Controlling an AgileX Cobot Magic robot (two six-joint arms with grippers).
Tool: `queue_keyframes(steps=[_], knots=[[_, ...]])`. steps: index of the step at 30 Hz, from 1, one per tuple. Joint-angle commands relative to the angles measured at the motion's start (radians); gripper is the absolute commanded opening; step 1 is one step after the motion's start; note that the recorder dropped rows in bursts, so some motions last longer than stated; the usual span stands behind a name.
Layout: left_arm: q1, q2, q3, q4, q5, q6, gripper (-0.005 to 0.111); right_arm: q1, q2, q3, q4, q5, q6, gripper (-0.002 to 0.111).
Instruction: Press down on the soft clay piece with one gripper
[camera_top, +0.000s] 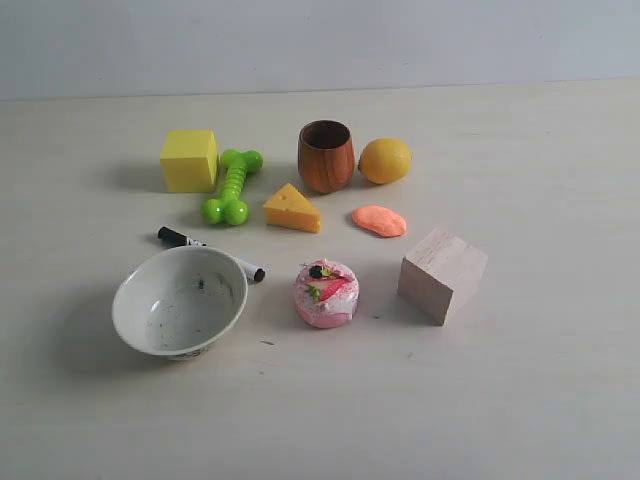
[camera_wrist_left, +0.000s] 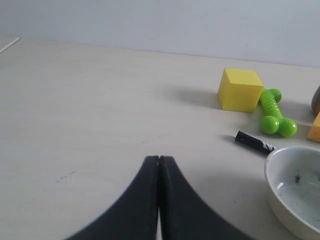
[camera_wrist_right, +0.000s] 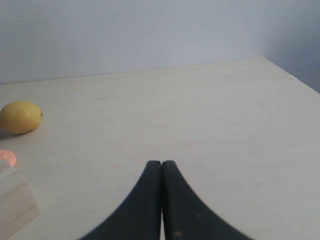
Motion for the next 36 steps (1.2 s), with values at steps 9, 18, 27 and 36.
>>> queue_keyframes(steps=[9, 18, 27, 36], knots=[[0.004, -0.005, 0.000, -0.005, -0.008, 0.003, 0.000, 0.002, -0.006, 0.005, 0.000, -0.008, -0.004, 0.000], [0.004, -0.005, 0.000, -0.005, -0.008, 0.003, 0.000, 0.002, -0.006, 0.005, 0.000, -0.008, -0.004, 0.000], [0.004, -0.005, 0.000, -0.005, -0.008, 0.003, 0.000, 0.002, -0.006, 0.005, -0.004, -0.145, -0.016, 0.000], [0.004, -0.005, 0.000, -0.005, -0.008, 0.003, 0.000, 0.002, -0.006, 0.005, -0.004, -0.559, -0.014, 0.000]])
